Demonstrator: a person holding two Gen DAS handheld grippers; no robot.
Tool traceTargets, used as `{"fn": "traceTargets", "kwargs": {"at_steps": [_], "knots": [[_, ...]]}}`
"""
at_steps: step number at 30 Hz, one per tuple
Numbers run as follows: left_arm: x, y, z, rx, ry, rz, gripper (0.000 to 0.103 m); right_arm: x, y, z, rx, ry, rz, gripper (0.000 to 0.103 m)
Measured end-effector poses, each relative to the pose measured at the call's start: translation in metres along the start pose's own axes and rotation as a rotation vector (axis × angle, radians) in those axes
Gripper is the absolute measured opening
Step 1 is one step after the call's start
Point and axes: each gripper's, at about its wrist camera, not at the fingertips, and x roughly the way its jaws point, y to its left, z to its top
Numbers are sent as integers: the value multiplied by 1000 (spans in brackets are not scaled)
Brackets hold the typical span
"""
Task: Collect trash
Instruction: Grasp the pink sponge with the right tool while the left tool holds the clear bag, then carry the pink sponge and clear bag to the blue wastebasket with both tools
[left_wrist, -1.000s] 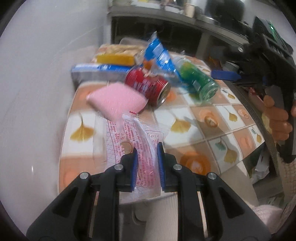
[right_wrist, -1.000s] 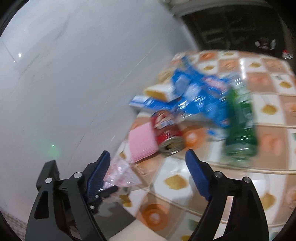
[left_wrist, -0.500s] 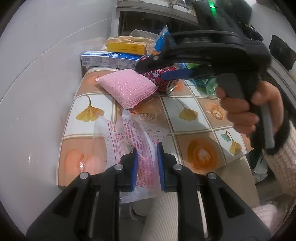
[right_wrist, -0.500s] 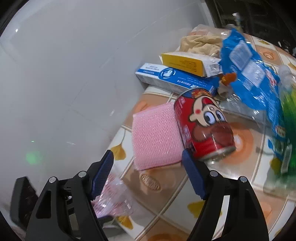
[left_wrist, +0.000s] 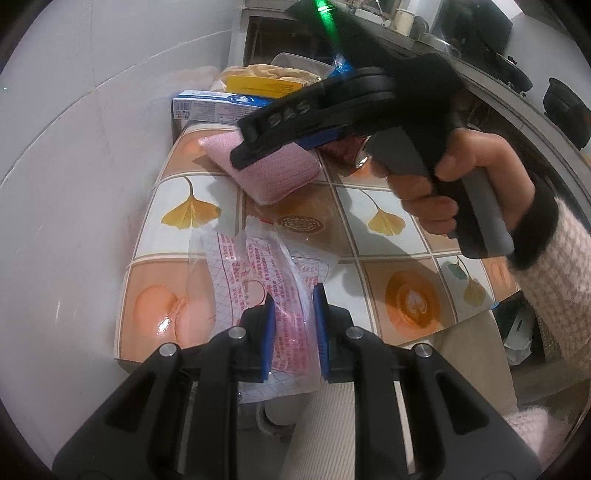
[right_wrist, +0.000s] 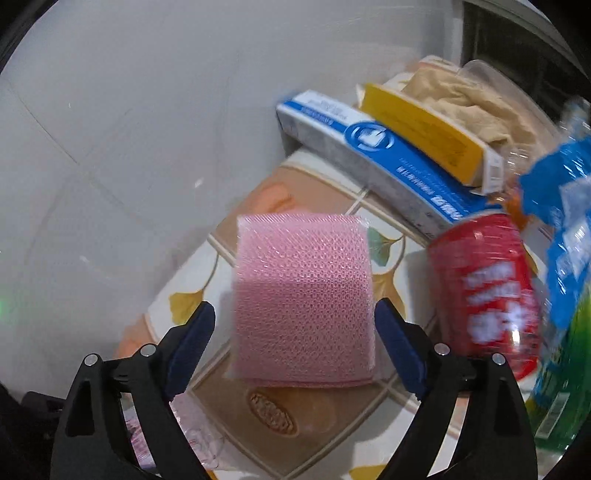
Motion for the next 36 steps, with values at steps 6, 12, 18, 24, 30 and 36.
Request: {"fn": "traceTargets", "kwargs": {"at_steps": [6, 12, 18, 24, 30, 36], "knots": [[-1, 0, -2, -5, 4, 0, 17, 19, 9, 1, -71, 61, -50, 86], [0, 1, -1, -10, 9, 7, 17, 16, 8, -4, -79, 38, -67, 80], [-2, -1, -1, -8, 6, 18, 17, -4, -4, -10, -52, 8, -41, 78], [-14, -7, 1, -1, -17, 27, 17, -43, -17, -14, -30, -61, -7, 77], [-36, -24, 14, 36, -69, 8, 17, -93, -31, -30, 46, -174, 51, 77], [-49, -55, 36, 129, -138, -62, 17, -166, -64, -77, 180, -313, 65, 77]]}}
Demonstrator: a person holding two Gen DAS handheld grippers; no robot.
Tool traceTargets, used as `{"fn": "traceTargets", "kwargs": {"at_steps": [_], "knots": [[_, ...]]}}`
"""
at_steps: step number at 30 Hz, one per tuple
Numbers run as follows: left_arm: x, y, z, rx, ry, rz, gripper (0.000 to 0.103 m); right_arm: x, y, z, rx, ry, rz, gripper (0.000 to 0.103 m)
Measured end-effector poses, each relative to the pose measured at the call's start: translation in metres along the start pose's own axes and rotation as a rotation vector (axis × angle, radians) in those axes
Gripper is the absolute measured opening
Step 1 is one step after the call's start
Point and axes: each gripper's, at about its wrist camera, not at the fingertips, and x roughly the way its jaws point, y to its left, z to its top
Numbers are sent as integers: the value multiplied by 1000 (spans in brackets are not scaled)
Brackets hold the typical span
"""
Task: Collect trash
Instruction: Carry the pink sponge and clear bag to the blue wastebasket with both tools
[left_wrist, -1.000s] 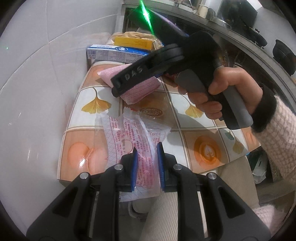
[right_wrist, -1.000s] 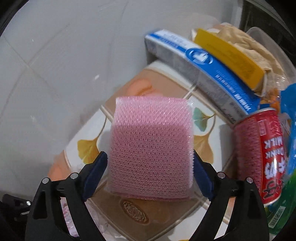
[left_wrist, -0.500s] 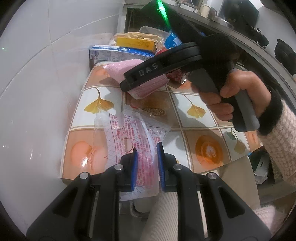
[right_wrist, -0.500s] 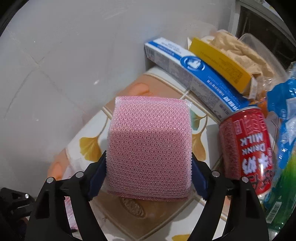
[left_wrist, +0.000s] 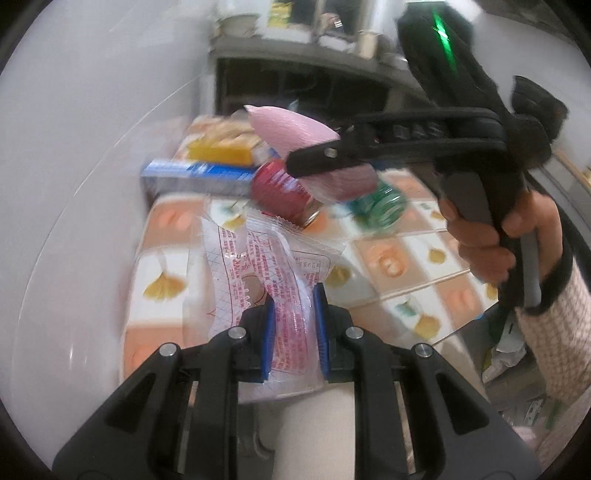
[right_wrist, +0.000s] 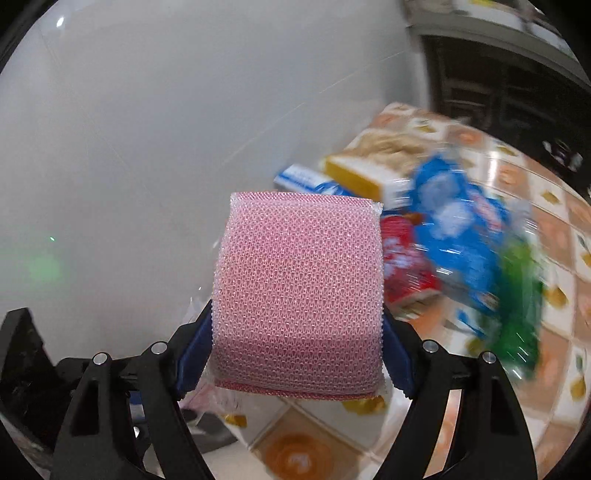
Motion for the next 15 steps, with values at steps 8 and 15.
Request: {"fn": "traceTargets", "kwargs": {"at_steps": [8, 15], "knots": [[36, -68, 44, 164, -5, -164, 17, -108, -82, -62, 260, -172, -140, 78], [80, -171, 86, 342, 45, -347, 17, -208, -168, -164, 560, -317, -316, 78]]}}
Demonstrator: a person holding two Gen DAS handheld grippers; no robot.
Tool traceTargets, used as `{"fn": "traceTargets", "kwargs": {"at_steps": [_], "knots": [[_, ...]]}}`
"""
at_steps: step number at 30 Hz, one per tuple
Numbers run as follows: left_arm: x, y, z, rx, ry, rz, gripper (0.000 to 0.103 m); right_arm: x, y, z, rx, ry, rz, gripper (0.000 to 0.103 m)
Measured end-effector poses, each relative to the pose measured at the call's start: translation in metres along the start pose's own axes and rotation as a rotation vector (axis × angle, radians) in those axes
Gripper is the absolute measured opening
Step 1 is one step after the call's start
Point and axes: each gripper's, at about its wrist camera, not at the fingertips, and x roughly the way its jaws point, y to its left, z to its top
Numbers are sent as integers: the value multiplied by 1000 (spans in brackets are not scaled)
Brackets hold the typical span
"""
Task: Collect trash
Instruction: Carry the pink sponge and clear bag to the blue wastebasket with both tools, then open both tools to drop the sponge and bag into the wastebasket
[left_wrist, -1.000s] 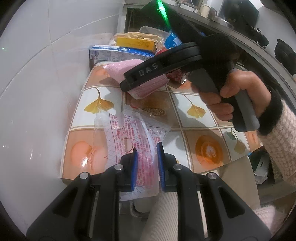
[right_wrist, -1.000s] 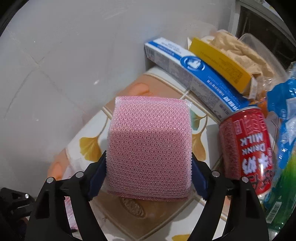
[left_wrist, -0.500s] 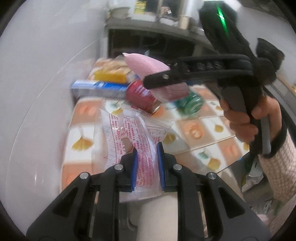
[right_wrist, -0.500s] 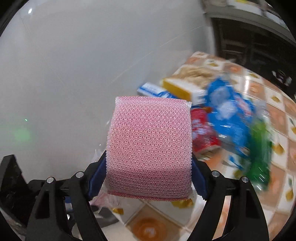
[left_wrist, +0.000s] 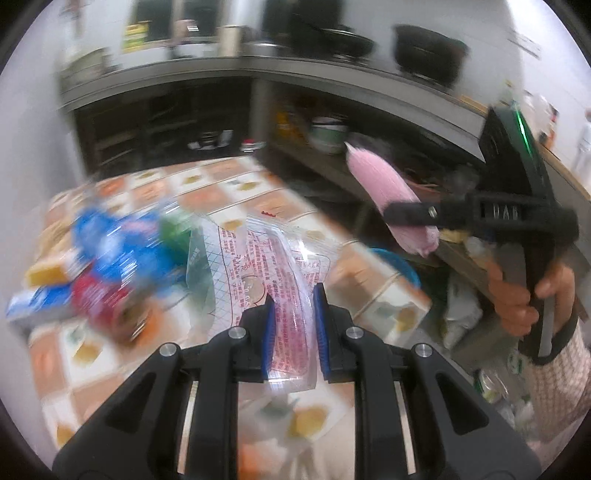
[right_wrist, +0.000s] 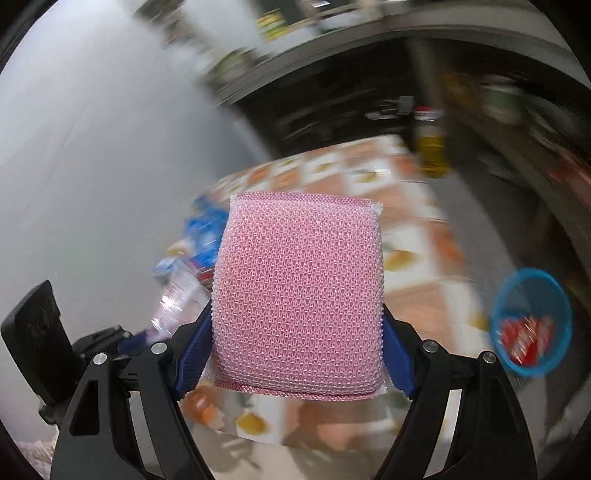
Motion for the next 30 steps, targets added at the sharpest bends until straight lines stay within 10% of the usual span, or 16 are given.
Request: {"fn": "traceTargets", "kwargs": {"at_steps": [11, 24, 30], "knots": [[164, -100, 86, 13, 260, -342, 17, -27, -196, -54, 414, -29, -257, 78], [371, -156, 96, -97, 569, -334, 18, 70, -325, -59, 642, 84, -355, 80], [406, -159, 111, -173, 505, -291, 60, 110, -370, -48, 648, 103, -424, 87]]}}
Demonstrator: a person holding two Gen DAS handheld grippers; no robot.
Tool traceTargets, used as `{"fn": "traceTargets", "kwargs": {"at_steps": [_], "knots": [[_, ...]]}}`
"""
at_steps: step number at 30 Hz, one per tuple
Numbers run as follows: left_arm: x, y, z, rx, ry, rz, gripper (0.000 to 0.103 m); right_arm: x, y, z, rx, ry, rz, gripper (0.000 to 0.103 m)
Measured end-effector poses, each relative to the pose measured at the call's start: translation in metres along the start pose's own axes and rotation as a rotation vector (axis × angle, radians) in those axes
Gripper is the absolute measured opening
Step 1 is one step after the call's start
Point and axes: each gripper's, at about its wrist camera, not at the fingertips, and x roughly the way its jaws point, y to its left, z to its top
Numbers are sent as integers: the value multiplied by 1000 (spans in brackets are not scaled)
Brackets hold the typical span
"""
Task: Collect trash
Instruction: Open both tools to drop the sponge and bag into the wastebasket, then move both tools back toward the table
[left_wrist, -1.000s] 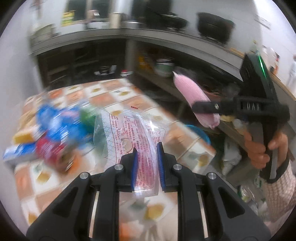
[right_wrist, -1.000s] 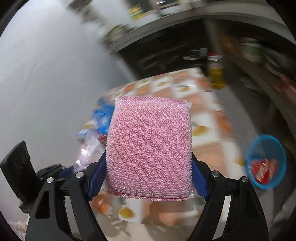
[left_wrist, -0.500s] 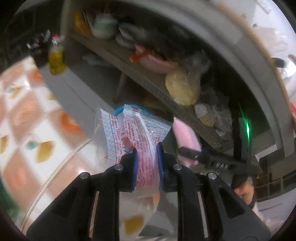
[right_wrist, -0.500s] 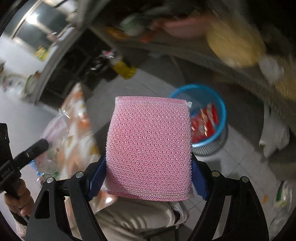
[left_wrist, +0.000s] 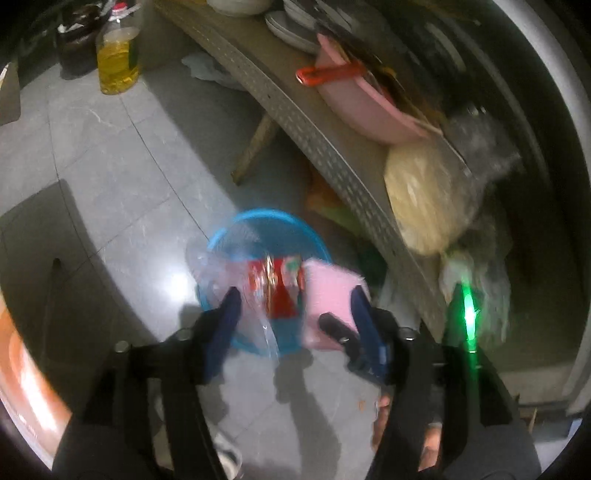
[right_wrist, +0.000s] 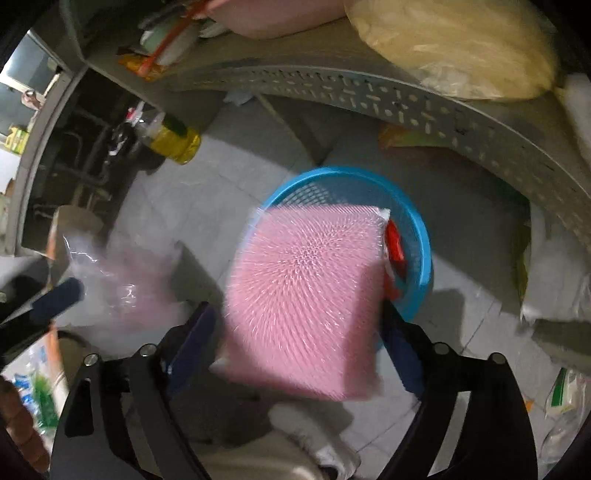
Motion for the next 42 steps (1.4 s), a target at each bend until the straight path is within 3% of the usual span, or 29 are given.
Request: {"fn": "traceTargets", "kwargs": {"at_steps": [4, 11, 15, 22, 28, 35, 42], "knots": [[0, -4, 3, -1, -11, -26, 63, 28, -7, 1, 16, 40, -25, 87], [-32, 0, -7, 29, -56, -8, 63, 21, -10, -15, -6, 36, -19, 87], [-68, 3, -18, 47, -108, -7, 63, -7, -2, -31, -52, -2, -10, 87], [-163, 7, -67, 104, -249, -49, 66, -61, 20, -59, -154, -79, 9, 87], [-225, 24, -111, 123, -358, -1, 67, -78, 36, -66, -189, -89, 39, 87], [-268, 61, -166, 94, -422, 56, 68, -51, 64, -58, -276, -66, 31, 87], [-306, 116, -217, 13, -452, 159, 68, 26, 118, -33, -530, -12, -77, 85]]}}
